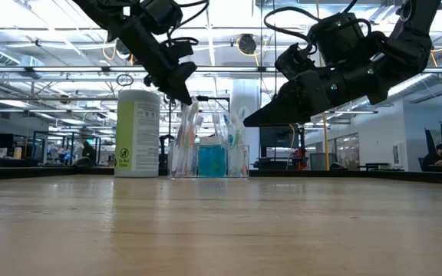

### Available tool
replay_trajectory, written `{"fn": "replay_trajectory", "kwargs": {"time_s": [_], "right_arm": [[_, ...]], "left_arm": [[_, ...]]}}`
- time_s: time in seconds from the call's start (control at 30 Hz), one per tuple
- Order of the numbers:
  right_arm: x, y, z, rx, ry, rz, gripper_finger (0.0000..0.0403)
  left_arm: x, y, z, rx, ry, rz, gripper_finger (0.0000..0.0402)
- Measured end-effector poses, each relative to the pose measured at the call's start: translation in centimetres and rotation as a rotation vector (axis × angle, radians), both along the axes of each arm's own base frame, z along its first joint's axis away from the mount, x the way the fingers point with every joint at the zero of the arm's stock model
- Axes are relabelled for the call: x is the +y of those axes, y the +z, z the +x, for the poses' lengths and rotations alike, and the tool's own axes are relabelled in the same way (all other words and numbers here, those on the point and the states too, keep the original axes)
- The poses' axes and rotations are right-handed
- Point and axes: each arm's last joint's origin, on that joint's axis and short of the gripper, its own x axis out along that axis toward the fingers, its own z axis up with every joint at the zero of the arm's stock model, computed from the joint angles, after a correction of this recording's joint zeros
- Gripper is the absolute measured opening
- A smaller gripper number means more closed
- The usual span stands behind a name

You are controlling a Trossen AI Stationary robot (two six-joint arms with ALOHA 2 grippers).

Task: Pick & Place toothbrushing station
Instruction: Put the purple toothbrush into the transparent organizer, then put the blue toothbrush into the transparent organizer

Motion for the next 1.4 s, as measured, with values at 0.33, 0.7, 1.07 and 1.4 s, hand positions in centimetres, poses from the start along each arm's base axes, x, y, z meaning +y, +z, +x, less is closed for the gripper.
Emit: {"fn": "replay_trajectory", "kwargs": {"time_s": [0.33, 0.7, 1.07, 1.4], "right_arm": [[0.0, 0.0, 0.0, 0.004, -0.003, 0.01, 0.0141], [0.1, -0.1, 0.0, 0.008, -0.008, 0.034, 0.0141], [0.1, -0.2, -0.1, 0.018, -0.027, 0.095, 0.0141], [0.1, -0.7, -0.3, 0.075, -0.055, 0.171, 0.0141]], "left_arm": [[-0.4, -0.2, 0.0, 0.052, -0.035, 0.018, 0.0004], [-0.5, -0.2, 0.1, 0.021, -0.01, -0.006, 0.0111], [-4.5, 4.2, -1.0, 0.091, -0.145, -0.159, 0.0158], [-11.2, 3.4, -5.8, 0.608, -0.342, -0.666, 0.0159]]}}
